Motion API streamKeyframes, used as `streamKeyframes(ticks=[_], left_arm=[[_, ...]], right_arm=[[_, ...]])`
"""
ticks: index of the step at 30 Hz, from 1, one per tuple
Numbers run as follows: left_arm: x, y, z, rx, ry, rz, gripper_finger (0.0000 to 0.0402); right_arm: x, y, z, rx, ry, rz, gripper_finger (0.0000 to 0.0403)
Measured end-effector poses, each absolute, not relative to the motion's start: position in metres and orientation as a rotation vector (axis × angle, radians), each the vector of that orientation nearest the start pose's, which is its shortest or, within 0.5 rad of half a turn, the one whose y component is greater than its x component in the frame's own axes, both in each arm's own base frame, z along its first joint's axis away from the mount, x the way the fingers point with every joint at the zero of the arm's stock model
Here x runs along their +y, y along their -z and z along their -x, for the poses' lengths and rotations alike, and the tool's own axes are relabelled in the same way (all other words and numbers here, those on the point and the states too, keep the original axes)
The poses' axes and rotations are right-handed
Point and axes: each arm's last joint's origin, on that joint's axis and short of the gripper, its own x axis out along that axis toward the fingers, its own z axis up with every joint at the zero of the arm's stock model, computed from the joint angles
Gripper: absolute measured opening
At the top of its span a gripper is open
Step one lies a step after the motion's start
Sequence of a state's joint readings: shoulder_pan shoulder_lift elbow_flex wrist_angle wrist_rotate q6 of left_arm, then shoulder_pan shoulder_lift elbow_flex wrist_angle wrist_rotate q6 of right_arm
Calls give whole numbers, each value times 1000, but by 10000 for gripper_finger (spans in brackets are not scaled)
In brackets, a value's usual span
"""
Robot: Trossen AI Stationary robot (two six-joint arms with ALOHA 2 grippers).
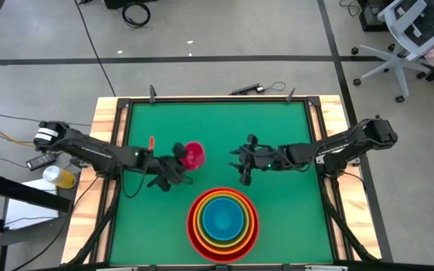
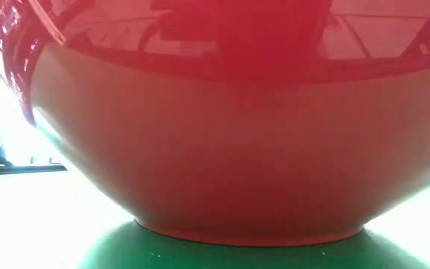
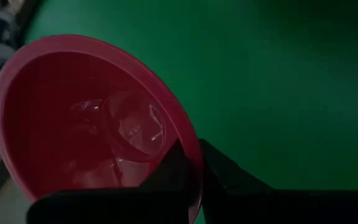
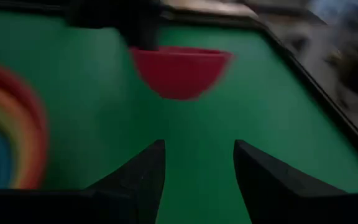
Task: Nest bowls inside each other
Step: Stack the small red bowl into the blue bowl
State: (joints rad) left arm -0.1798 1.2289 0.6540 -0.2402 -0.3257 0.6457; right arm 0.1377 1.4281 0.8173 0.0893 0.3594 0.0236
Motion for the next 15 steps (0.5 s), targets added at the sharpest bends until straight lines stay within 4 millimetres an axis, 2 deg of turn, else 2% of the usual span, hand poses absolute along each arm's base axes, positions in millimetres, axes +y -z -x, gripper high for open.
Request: streamKeyframes(ticks=[3, 8, 12, 15], left_arm=[[-45, -220, -239, 757, 153, -834, 13], [-58, -257, -253, 613, 284, -811, 12], [-67, -272, -258, 577, 433, -767, 12], [-70, -276, -256, 654, 495, -741, 12]], right_arm=[[35, -234, -303, 429, 101, 190, 195], [41, -248, -308, 361, 53, 259, 196], [53, -263, -310, 378, -8, 411, 197], [63, -275, -309, 423, -77, 559, 197]])
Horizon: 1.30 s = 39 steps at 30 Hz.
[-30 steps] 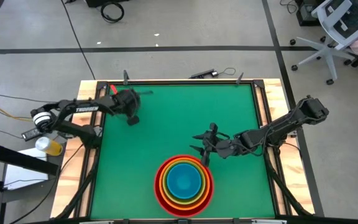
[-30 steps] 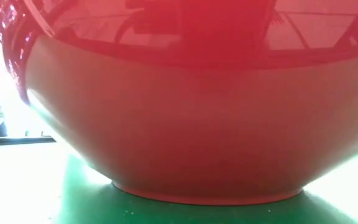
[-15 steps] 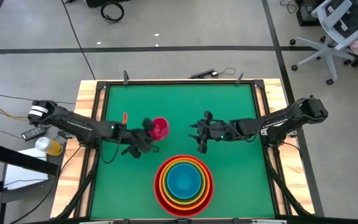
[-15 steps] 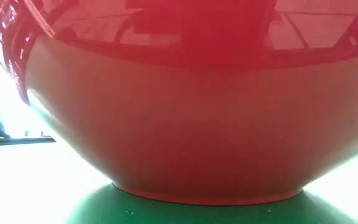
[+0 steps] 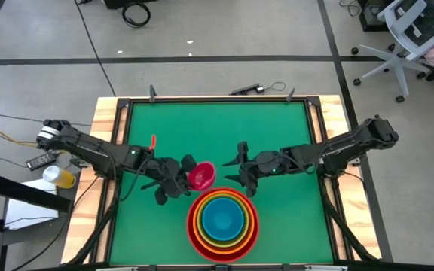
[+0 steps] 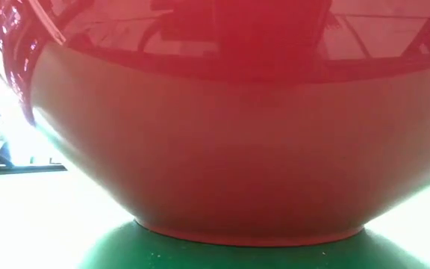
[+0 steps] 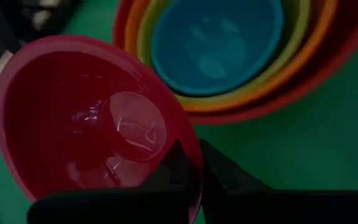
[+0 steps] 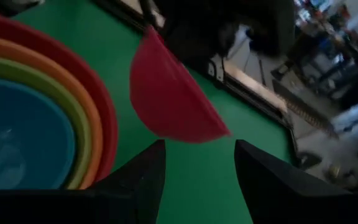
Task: Nest bowls inside each other
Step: Stack the small red bowl into the blue bowl
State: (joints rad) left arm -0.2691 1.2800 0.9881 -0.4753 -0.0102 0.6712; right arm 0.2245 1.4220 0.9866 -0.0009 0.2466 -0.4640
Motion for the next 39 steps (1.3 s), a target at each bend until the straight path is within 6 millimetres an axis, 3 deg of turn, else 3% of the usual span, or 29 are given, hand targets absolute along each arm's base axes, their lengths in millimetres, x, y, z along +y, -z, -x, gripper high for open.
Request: streamKeyframes(ticks=[5, 8, 20, 23, 26, 30, 34, 39], left_arm=[[-77, -281, -267, 697, 582, -670, 12], [-83, -280, -279, 686, 667, -636, 12], [-97, -286, -320, 600, 837, -617, 12], [-99, -287, -325, 574, 840, -614, 12], [-97, -288, -329, 561, 807, -579, 18], [-94, -293, -334, 543, 731, -464, 50], [-87, -296, -333, 613, 632, -300, 103], [-83, -299, -318, 733, 572, -250, 178]], right_arm=[[75, -299, -312, 412, -167, 580, 197], [83, -304, -317, 396, -269, 566, 197], [93, -284, -319, 513, -490, 375, 194], [95, -284, -318, 522, -541, 292, 174], [97, -283, -317, 540, -592, 227, 116], [101, -280, -314, 551, -691, 200, 23], [112, -273, -308, 594, -645, 175, 30], [126, -250, -296, 676, -550, 270, 25]])
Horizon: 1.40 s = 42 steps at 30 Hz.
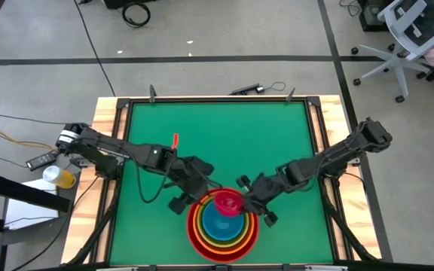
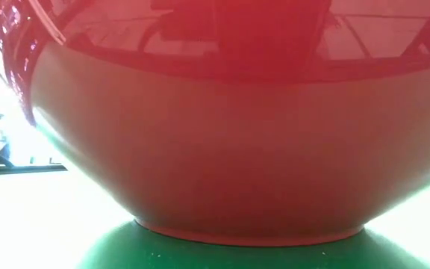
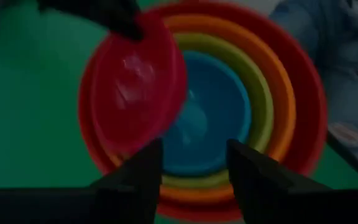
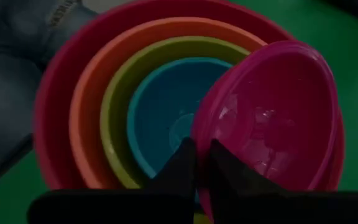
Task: Nest bowls inside each other
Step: Stack the small red bowl into the blue bowl, then return to Home Position
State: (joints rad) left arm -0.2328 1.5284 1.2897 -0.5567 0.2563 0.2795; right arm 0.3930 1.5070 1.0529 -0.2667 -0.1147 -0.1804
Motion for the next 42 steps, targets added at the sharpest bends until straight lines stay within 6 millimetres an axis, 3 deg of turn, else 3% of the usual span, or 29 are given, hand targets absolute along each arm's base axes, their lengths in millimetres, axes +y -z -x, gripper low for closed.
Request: streamKeyframes(ticks=[5, 12, 19, 23, 29, 32, 35, 39, 42], left_arm=[[-79, -301, -309, 787, 530, -246, 222], [-76, -304, -311, 771, 453, -279, 231], [-69, -303, -313, 787, 361, -271, 231], [-59, -301, -312, 830, 256, -257, 231], [-44, -296, -310, 900, 152, -194, 231], [-35, -290, -310, 882, 91, -140, 231], [-21, -285, -303, 778, -9, -86, 226], [0, -274, -274, 639, -91, -4, 204], [8, -260, -245, 506, -132, 39, 184]], right_arm=[[138, -234, -288, 614, -575, 300, 38], [149, -218, -287, 559, -530, 223, 72], [152, -202, -296, 610, -490, 189, 172], [150, -203, -296, 615, -411, 158, 230], [139, -216, -287, 648, -234, 66, 239], [128, -237, -282, 527, 57, -22, 229], [118, -259, -267, 397, 247, 17, 220], [93, -265, -240, 343, 340, 26, 215], [71, -252, -217, 312, 346, -52, 215]])
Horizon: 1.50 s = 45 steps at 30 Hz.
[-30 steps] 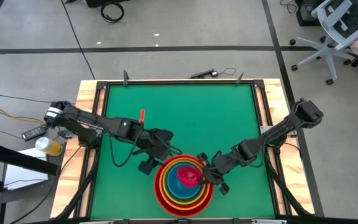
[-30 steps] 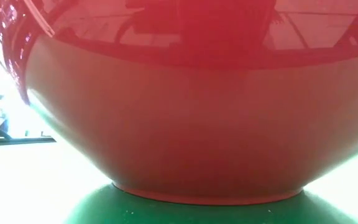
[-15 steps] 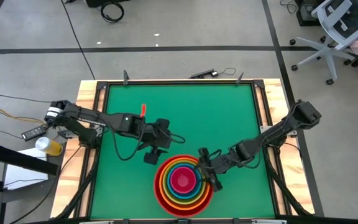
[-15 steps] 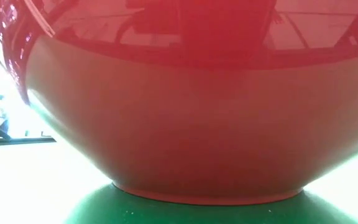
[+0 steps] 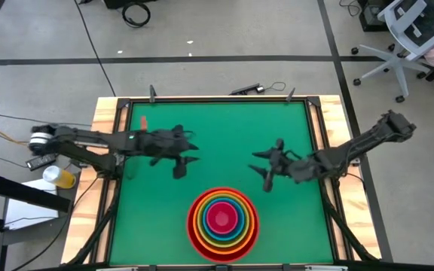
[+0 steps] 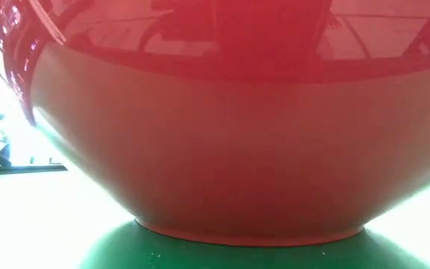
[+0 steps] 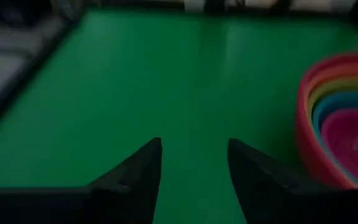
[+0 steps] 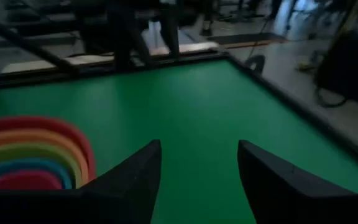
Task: Nest bowls inside each other
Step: Return to Home Position
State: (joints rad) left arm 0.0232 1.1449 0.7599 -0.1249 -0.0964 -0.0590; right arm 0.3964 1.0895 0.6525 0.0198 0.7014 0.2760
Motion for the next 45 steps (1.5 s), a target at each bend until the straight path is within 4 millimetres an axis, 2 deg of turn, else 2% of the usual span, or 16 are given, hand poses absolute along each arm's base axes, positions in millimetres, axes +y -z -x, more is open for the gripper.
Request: streamKeyframes(ticks=[2, 5, 9, 13, 15, 19, 24, 33, 40, 45], left_arm=[[11, -249, -227, 417, -153, 51, 173], [10, -223, -207, 377, -169, 42, 161], [12, -194, -194, 310, -189, 43, 156], [20, -188, -184, 151, -233, 57, 155], [25, -191, -176, 68, -250, 66, 152], [29, -197, -158, -41, -231, 100, 132], [26, -202, -140, -101, -193, 88, 88], [22, -194, -117, -153, -199, 52, 7], [22, -178, -106, -110, -222, 55, 3], [23, -176, -99, -105, -238, 54, 1]], right_arm=[[60, -235, -203, 290, 302, -98, 213], [49, -216, -189, 198, 229, -185, 197], [43, -198, -178, 142, 141, -230, 135], [40, -201, -173, 120, 123, -193, 34], [39, -207, -169, 96, 93, -160, 12], [36, -224, -154, 5, 3, -165, 17], [32, -231, -137, -51, -17, -168, 7], [10, -189, -129, -78, 76, -198, 4], [-9, -181, -130, -15, 92, -237, 2], [-11, -186, -126, -54, 16, -263, 2]])
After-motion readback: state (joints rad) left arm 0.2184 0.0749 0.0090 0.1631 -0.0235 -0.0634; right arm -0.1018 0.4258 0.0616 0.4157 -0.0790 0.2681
